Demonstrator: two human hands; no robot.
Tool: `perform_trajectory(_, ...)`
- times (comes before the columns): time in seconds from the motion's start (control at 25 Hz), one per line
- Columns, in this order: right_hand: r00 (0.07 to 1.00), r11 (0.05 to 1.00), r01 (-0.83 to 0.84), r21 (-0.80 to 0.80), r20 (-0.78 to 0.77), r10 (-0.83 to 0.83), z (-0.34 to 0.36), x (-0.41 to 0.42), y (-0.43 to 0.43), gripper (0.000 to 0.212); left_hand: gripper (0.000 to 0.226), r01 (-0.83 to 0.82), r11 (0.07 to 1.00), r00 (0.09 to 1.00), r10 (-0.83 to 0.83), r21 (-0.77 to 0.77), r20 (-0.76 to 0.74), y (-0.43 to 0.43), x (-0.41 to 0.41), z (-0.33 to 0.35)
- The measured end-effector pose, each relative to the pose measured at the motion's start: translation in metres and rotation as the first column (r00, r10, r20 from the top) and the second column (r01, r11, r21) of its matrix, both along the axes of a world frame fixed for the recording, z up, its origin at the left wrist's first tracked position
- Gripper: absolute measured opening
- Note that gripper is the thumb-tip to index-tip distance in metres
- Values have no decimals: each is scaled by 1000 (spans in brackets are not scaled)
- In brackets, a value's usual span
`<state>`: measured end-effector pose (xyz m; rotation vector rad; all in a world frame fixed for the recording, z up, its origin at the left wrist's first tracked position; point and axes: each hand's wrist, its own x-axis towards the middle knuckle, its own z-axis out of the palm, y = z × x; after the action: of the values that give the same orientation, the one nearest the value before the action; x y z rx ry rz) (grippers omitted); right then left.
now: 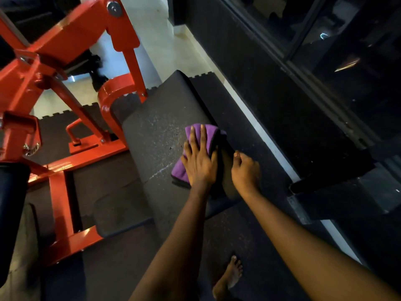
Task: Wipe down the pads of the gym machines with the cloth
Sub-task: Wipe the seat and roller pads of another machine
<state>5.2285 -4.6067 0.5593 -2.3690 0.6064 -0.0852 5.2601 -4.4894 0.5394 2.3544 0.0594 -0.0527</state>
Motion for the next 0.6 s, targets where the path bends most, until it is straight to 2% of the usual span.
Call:
perform_trajectory(0.12,1000,984,3,-177,1,-3,1,8,13,40,77,2,1000,999,-1,26,-49,8,-20,-9)
perform_trajectory(0.28,1000,937,0,-348,21,8,-11,9,16,42,75,-39,995,995,47,93,-87,6,42,-4)
perform_trajectory(0.48,999,904,29,-427,31,-17,-16,8,21,44,73,22,992,997,-11,127,-83,22,160,21)
perform_trajectory(0.6,1000,914,25,-405,2,-27,-13,9,20,40,72,17,995,1000,-15,96,-19,19,149,20)
